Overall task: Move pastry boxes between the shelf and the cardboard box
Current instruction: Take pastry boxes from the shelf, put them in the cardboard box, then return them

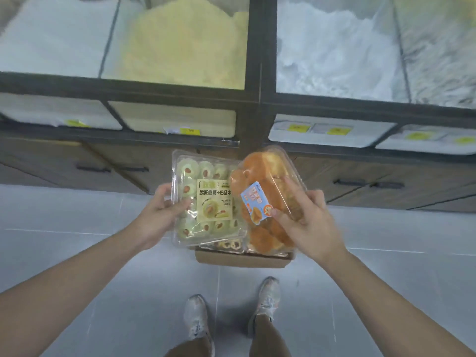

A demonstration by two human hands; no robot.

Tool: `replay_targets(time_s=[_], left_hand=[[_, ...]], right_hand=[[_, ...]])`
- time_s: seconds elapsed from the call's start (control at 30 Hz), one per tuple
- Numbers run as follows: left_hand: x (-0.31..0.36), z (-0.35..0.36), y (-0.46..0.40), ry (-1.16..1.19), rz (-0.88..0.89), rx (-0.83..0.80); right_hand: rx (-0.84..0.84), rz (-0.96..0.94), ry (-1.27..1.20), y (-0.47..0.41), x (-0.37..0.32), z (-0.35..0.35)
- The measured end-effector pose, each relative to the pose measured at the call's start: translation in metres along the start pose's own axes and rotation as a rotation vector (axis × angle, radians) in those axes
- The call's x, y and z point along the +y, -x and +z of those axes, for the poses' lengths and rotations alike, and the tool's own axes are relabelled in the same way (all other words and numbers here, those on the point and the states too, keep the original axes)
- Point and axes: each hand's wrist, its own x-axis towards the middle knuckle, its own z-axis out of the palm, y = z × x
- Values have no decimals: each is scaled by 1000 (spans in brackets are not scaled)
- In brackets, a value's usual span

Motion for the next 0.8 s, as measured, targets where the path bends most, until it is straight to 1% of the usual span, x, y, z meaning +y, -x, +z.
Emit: replay_targets(time_s=[0.17, 0.27, 0.33, 0.53, 0.7, 0.8], left_hand=[[79, -31, 93, 94, 111, 11], [119, -55, 155, 134, 177, 2], [140, -72, 196, 168, 220, 28], [182, -114, 282, 318, 350, 167], [203, -148, 333, 426, 437, 345], [198, -162, 365, 485, 496, 453]], right_hand=[[90, -95, 14, 42, -96, -70], [142, -181, 42, 62, -155, -112], [154, -243, 45, 75, -195, -136], [144, -508, 87, 98, -306, -183], [112, -709, 90, 97, -382, -197], [67, -836, 70, 98, -420, -197]])
